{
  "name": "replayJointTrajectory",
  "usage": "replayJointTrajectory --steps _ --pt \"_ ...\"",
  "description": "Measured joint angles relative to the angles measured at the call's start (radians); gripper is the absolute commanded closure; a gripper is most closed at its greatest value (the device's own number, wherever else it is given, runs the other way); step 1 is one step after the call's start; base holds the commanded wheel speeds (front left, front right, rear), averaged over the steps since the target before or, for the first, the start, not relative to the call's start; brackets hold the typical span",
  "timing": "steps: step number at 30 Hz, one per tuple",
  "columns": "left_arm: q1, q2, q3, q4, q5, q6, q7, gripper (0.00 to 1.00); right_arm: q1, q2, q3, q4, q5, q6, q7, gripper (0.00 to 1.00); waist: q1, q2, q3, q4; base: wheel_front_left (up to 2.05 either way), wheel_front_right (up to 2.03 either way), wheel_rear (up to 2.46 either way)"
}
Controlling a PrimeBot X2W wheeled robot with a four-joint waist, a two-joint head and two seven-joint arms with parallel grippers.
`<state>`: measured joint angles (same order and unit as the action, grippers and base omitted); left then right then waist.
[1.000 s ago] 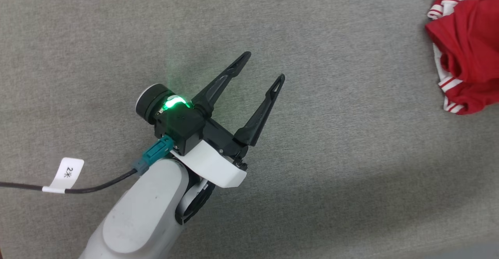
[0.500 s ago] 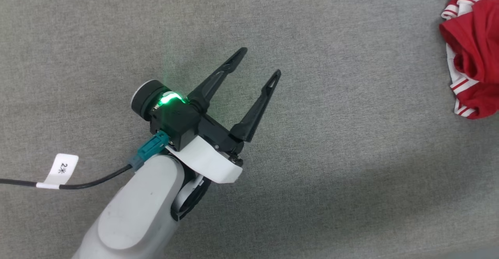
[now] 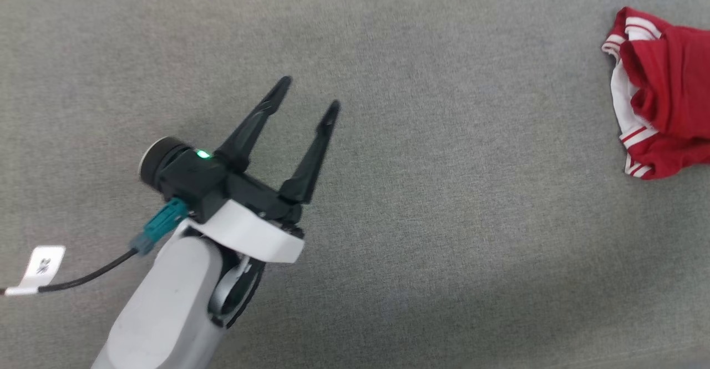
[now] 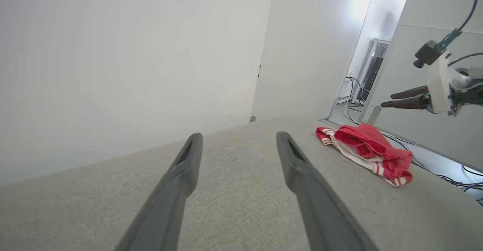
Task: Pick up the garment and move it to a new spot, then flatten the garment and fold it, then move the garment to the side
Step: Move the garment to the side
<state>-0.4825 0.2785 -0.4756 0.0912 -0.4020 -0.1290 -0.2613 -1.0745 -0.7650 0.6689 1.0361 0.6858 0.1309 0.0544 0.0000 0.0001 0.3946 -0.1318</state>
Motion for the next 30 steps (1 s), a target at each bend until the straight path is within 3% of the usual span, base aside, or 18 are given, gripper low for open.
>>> replayJointTrajectory --steps 10,21,30 --pt "0.134 0.000 0.154 0.001 0.007 0.000 0.000 0.00 0.054 0.076 -0.020 -0.030 0.045 0.000 -0.129 0.00 0.0000 0.0000 -0.098 0.024 0.00 0.00 0.00" --pt "0.263 -0.030 0.289 -0.017 0.051 0.000 0.000 0.00 0.210 0.150 -0.013 -0.158 0.085 0.000 -0.258 0.00 0.0000 0.0000 -0.210 0.069 0.00 0.00 0.00" --pt "0.388 -0.059 0.392 -0.053 0.102 0.000 0.000 0.00 0.365 0.204 -0.117 -0.230 0.069 0.000 -0.310 0.00 0.0000 0.0000 -0.281 0.109 0.00 0.00 0.00"
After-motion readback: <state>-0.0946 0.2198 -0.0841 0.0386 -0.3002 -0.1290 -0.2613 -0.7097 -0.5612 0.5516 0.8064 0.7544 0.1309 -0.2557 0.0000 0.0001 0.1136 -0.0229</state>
